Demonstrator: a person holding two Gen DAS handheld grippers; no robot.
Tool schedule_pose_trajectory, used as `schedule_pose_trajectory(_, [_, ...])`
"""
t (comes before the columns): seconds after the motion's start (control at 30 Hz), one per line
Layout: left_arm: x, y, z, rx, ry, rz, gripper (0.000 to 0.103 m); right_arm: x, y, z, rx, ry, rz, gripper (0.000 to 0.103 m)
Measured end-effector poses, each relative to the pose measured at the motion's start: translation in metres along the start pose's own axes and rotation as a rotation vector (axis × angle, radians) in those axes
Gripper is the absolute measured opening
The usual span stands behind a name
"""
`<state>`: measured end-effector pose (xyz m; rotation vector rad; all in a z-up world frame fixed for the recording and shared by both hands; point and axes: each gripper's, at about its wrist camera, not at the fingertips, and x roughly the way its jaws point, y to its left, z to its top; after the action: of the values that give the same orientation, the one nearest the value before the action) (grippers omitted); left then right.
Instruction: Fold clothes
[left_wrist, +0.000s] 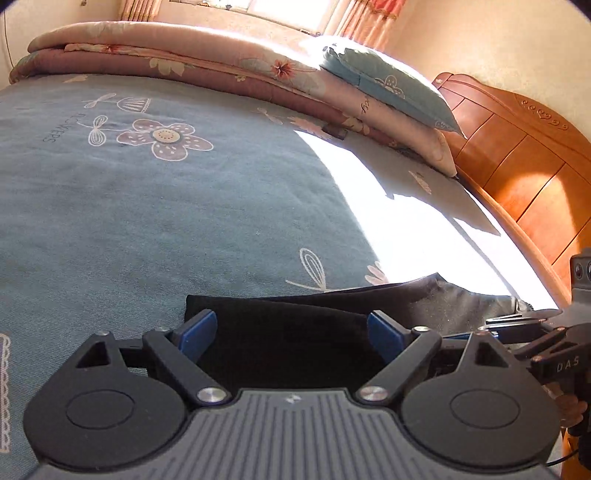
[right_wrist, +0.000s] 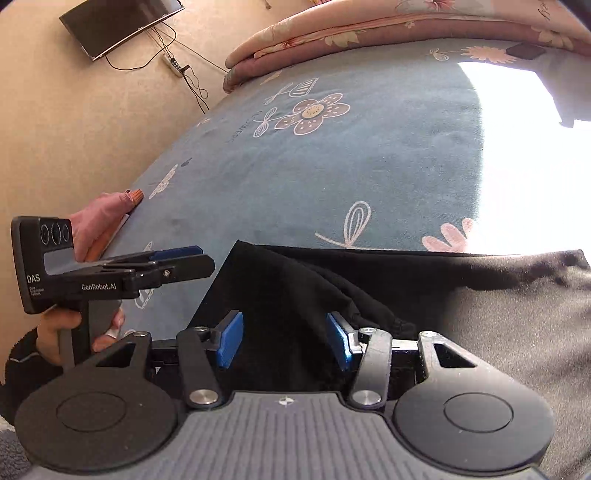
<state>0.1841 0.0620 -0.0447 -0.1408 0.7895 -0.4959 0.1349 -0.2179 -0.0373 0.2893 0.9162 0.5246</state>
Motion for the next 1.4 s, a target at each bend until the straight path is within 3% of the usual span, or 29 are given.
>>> schedule_pose_trajectory(0.17, [-0.025,-0.025,-0.004,0.031,0.021,0.005,0.093,-0.004,0.020,-0.043,-0.058,-0.030,-0.026,0.055])
schedule_pose_trajectory(0.3, [-0.020,-0.028,-0.022,-0.050,0.105,-0.025,0.093,-0.013,0.023,-0.062,-0.049,-0.066,-0.054,0.055])
schedule_pose_trajectory(0.57, [0.010,-0.007,-0.069,-0.196,0.277,0.013,0.093,-0.032,0.029,-0.099,-0.030,-0.137,-0.108,0.060])
schedule_pose_trajectory(0.8, [-0.017,-0.005,-0.060,-0.262,0.178,-0.081,0.093,-0.049,0.013,-0.121,-0.010,-0.168,-0.240,0.062])
schedule_pose_trajectory(0.93, [-0.008,-0.004,-0.068,-0.285,0.218,-0.077,0.093,-0.038,-0.002,-0.133,0.026,-0.144,-0.300,0.062])
schedule_pose_trajectory(1.1, [0.000,0.006,-0.085,-0.326,0.267,-0.043,0.093,-0.033,-0.008,-0.147,0.053,-0.161,-0.298,0.066])
schedule_pose_trajectory(1.4, [-0.004,-0.015,-0.071,-0.289,0.223,-0.106,0.093,-0.030,-0.005,-0.154,0.047,-0.194,-0.274,0.079])
